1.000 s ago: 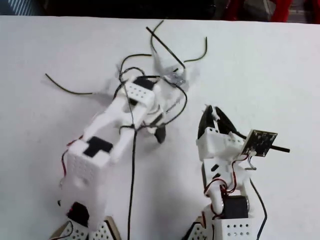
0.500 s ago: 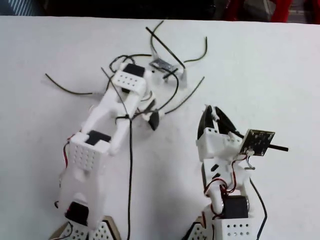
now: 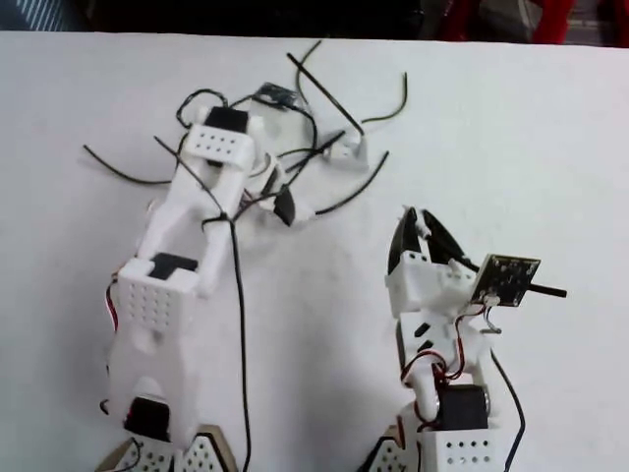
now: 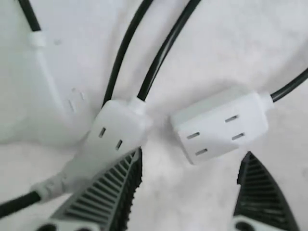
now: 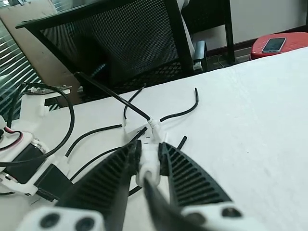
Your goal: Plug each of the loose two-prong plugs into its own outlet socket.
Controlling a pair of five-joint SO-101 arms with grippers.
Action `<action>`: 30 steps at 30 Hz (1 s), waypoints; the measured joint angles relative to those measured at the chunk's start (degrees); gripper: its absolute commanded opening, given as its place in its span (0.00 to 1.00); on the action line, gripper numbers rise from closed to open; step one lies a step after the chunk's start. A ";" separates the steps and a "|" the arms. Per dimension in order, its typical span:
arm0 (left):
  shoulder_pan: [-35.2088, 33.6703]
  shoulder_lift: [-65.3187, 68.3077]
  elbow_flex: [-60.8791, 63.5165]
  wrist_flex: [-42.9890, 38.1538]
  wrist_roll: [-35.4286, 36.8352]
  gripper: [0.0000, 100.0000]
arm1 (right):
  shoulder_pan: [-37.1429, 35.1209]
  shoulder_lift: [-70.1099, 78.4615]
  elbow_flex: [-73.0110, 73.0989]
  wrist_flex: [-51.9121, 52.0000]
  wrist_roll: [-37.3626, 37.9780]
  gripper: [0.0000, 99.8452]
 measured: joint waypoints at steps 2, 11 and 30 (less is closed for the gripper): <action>-0.09 0.00 -1.32 1.23 0.00 0.31 | 0.00 0.00 0.00 0.00 0.00 0.02; 5.80 0.18 -5.80 4.31 -13.63 0.31 | 0.00 0.00 0.00 0.00 0.00 0.02; 5.80 0.09 9.23 -12.75 -32.18 0.12 | 0.00 0.00 0.00 0.00 0.00 0.02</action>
